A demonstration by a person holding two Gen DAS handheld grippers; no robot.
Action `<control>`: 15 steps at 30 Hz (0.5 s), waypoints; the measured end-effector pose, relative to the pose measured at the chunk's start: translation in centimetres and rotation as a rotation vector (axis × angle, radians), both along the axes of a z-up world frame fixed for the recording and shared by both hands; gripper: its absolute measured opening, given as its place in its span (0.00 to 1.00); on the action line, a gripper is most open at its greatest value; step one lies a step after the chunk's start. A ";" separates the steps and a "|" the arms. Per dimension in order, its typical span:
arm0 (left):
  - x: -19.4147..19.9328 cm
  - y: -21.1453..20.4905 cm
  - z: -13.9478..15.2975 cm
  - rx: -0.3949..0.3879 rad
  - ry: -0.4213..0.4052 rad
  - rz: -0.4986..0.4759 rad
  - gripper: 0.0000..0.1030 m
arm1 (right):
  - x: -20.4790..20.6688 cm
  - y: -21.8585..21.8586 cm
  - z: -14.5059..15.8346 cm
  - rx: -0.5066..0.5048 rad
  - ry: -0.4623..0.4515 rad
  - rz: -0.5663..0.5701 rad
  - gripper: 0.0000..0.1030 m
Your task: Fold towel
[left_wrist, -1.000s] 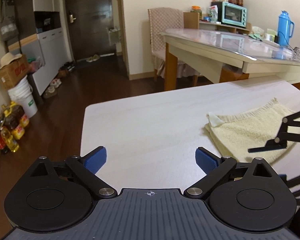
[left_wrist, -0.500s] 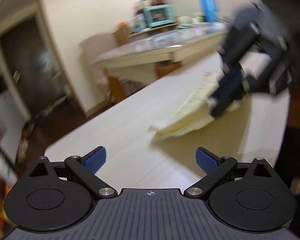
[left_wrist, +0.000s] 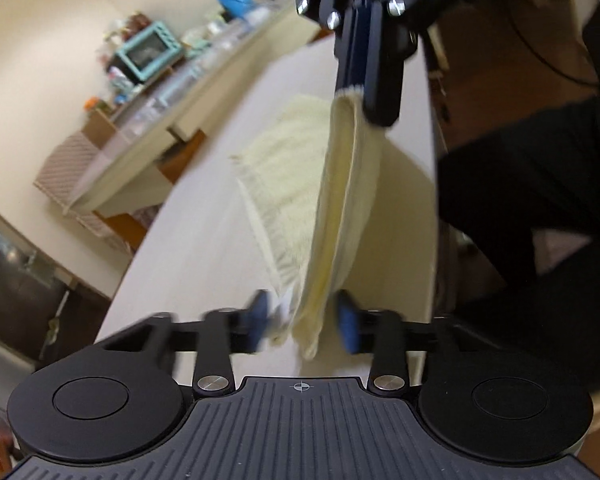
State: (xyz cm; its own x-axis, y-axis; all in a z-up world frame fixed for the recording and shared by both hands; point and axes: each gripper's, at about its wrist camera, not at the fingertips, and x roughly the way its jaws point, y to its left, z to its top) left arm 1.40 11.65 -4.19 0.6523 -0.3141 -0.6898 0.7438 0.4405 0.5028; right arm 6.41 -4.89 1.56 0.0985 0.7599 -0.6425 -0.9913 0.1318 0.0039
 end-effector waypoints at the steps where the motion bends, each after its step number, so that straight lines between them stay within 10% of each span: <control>1: -0.1 -0.2 0.1 0.007 0.012 -0.005 0.10 | 0.2 -0.1 -0.1 0.004 0.007 -0.001 0.08; 15: 3.3 -5.0 6.9 0.200 0.177 -0.144 0.09 | 3.4 -8.2 -0.6 0.239 0.177 -0.256 0.08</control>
